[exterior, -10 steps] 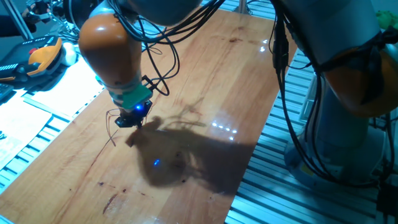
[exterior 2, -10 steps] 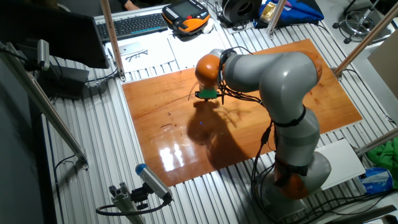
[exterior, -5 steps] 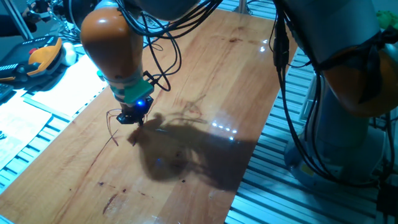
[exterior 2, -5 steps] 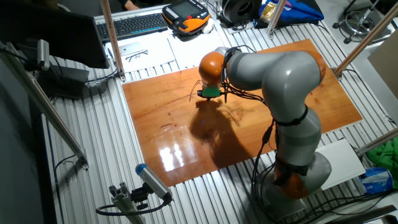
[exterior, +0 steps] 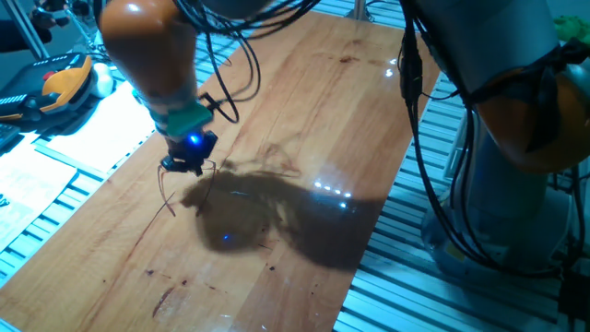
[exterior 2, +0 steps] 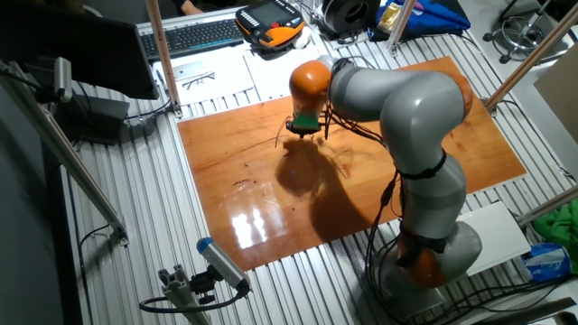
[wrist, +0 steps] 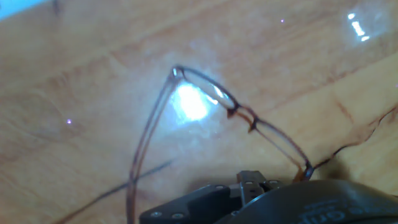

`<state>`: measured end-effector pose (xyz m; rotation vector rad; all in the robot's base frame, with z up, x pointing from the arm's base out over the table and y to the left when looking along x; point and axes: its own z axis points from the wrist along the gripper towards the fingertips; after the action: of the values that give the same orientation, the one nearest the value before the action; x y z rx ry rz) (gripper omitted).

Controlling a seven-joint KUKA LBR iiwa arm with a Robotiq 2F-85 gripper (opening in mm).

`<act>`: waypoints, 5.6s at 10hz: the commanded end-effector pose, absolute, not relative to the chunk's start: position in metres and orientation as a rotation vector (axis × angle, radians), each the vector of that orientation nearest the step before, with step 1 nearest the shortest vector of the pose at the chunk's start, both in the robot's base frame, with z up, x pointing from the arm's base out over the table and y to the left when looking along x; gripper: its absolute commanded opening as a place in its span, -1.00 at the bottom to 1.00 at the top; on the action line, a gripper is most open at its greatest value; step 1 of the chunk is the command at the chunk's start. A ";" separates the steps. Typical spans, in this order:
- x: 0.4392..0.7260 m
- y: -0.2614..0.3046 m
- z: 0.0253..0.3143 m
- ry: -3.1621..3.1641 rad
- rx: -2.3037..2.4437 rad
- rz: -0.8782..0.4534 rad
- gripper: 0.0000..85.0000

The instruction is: Unfold the leg of the glasses (with one hand)

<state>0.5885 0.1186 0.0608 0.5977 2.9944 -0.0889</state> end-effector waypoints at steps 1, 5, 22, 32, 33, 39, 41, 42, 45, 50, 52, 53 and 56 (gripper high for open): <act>0.589 0.118 0.079 3.006 0.589 -0.084 -1.00; 0.593 0.107 0.136 3.030 0.576 -0.082 -1.00; 0.584 0.087 0.205 3.151 0.317 -0.029 -1.00; 0.583 0.084 0.207 3.136 0.306 -0.060 -1.00; 0.583 0.084 0.207 3.134 0.311 -0.062 -1.00; 0.582 0.084 0.208 3.118 0.311 -0.091 -1.00; 0.582 0.085 0.208 3.118 0.311 -0.093 -1.00; 0.582 0.085 0.208 3.116 0.311 -0.095 -1.00; 0.582 0.085 0.207 3.115 0.311 -0.097 -1.00; 0.583 0.084 0.207 3.109 0.303 -0.103 -1.00; 0.582 0.083 0.207 3.110 0.300 -0.106 -1.00; 0.582 0.083 0.207 3.111 0.300 -0.104 -1.00; 0.583 0.082 0.207 3.111 0.298 -0.109 -1.00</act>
<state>0.5826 0.0820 0.2075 0.2981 3.1105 -0.1068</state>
